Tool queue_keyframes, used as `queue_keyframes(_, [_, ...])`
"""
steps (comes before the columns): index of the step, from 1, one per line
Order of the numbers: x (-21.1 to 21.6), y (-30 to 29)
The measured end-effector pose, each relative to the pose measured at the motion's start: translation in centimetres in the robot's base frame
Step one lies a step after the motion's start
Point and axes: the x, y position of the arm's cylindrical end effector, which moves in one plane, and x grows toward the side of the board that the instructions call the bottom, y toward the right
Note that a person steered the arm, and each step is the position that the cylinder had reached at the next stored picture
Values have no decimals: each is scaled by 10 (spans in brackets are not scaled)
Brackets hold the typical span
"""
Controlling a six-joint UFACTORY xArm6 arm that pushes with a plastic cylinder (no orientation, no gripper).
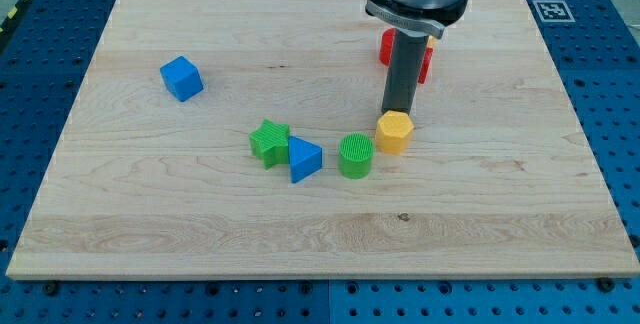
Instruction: Push blue cube towards center left
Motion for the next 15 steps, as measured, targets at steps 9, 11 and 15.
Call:
queue_keyframes(9, [-130,-292])
queue_keyframes(11, [-105,-274])
queue_keyframes(15, [-91,-292])
